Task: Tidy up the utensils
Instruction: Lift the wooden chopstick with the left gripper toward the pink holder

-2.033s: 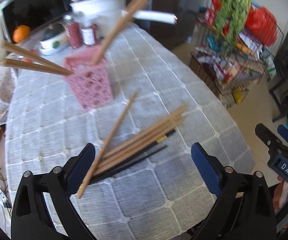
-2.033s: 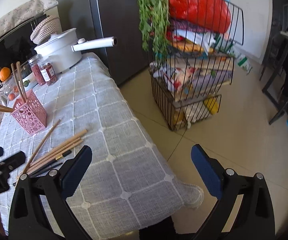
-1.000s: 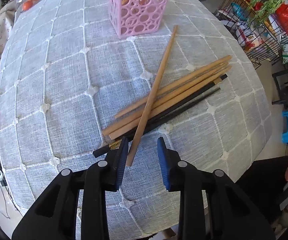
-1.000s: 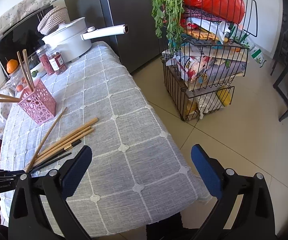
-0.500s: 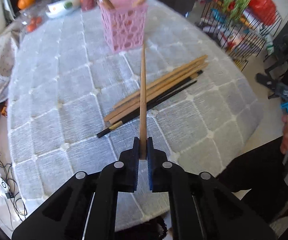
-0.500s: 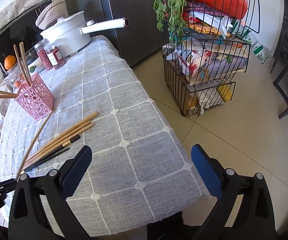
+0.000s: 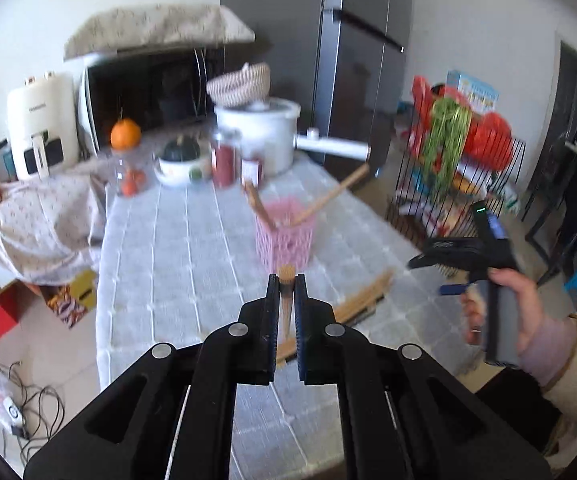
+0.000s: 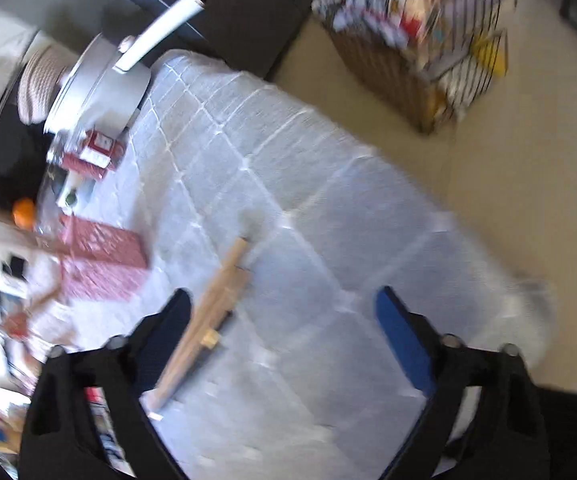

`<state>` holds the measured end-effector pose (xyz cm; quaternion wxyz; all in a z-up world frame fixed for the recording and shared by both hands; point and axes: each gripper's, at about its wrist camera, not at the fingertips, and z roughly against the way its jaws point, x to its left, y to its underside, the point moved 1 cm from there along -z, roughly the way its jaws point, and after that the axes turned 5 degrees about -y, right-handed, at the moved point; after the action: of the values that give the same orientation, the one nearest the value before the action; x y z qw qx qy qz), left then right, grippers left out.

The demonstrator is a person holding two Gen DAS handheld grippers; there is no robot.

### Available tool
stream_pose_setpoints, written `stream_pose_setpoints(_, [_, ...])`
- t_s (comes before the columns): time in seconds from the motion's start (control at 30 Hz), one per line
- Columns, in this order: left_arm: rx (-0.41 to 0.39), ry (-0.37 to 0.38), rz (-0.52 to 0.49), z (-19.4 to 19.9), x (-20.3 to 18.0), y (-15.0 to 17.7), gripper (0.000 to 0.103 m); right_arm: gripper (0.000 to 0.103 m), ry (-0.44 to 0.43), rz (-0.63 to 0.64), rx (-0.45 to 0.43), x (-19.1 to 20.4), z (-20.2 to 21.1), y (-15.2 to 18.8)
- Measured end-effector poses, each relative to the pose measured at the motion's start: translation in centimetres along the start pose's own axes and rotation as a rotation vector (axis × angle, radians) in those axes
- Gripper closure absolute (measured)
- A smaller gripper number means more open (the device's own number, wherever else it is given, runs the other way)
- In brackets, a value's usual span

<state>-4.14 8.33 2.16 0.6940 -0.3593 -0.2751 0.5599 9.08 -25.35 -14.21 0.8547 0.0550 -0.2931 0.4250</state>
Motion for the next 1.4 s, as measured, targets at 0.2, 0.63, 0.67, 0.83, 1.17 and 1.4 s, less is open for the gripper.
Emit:
stream_pose_setpoints(0.2, [-0.064,0.014,0.033,1.2,1.8,-1.0,0.096,0.059,0.086,-0.041,0.081,2.5,-4.1,-1.8])
stream_pose_setpoints(0.63, [-0.087,0.028,0.096,1.8,4.1,-0.9,0.096,0.089,0.104,0.037,0.024,5.1,-6.3,-2.4])
stream_pose_setpoints(0.67, [-0.089,0.028,0.1,2.0,4.2,-1.0,0.096,0.09,0.078,0.044,0.008,5.0,-5.7,-2.3])
stream_pose_setpoints(0.83, [-0.108,0.019,0.121,3.0,4.0,-1.8,0.096,0.09,-0.01,0.195,-0.11,7.6,0.0,-0.2])
stream_pose_setpoints(1.17, [-0.135,0.032,0.149,4.2,2.5,-6.1,0.096,0.094,-0.127,0.547,-0.228,15.0,13.1,4.6])
stream_pose_setpoints(1.4, [-0.171,0.052,0.169,4.1,1.8,-11.1,0.096,0.095,-0.172,0.663,-0.272,18.8,20.1,4.8])
